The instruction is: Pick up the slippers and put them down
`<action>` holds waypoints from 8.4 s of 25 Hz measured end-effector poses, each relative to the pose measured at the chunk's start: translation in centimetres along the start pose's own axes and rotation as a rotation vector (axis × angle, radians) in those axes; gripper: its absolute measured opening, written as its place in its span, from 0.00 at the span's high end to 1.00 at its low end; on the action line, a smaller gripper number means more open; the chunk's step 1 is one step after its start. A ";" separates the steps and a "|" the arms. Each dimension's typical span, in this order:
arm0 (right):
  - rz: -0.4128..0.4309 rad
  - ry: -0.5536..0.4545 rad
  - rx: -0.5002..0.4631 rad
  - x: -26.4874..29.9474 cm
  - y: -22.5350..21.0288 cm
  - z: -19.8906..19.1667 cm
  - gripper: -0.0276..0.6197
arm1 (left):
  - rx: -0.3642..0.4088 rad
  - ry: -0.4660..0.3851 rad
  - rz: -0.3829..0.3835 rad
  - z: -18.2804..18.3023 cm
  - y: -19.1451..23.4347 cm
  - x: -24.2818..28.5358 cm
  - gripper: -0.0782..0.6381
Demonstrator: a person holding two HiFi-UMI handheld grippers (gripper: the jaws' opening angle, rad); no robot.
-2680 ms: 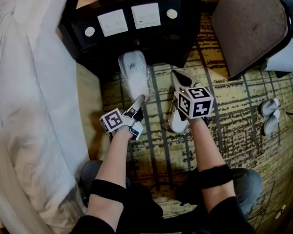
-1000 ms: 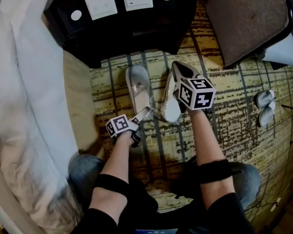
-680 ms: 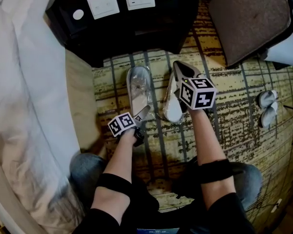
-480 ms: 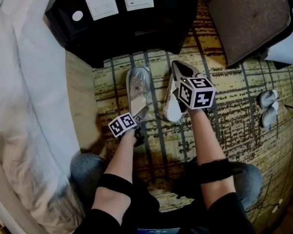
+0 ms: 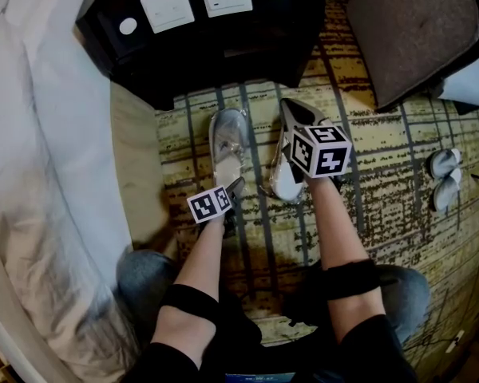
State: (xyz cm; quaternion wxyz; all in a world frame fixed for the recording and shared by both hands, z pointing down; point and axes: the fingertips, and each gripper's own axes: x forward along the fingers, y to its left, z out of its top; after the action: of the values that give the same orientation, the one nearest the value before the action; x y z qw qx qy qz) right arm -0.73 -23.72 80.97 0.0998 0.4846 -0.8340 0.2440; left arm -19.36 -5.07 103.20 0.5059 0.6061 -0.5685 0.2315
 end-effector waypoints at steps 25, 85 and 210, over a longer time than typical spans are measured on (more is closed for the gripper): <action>-0.039 0.273 0.059 -20.7 11.7 17.5 0.95 | 0.359 -0.176 0.015 15.4 -15.6 -37.7 0.89; 0.010 0.171 -0.128 -67.0 22.4 38.6 0.95 | 0.501 -0.482 -0.048 9.9 -36.9 -88.3 0.89; 0.025 0.297 0.794 -6.8 -4.9 -30.4 0.48 | 0.951 -0.385 -0.392 11.4 -23.8 -10.4 0.89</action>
State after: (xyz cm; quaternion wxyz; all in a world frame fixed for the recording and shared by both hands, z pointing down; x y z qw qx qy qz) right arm 4.79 -5.30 105.90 0.0216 0.4347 -0.6578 0.6147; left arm -3.37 -14.08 81.59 0.0964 0.8940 -0.3598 0.2490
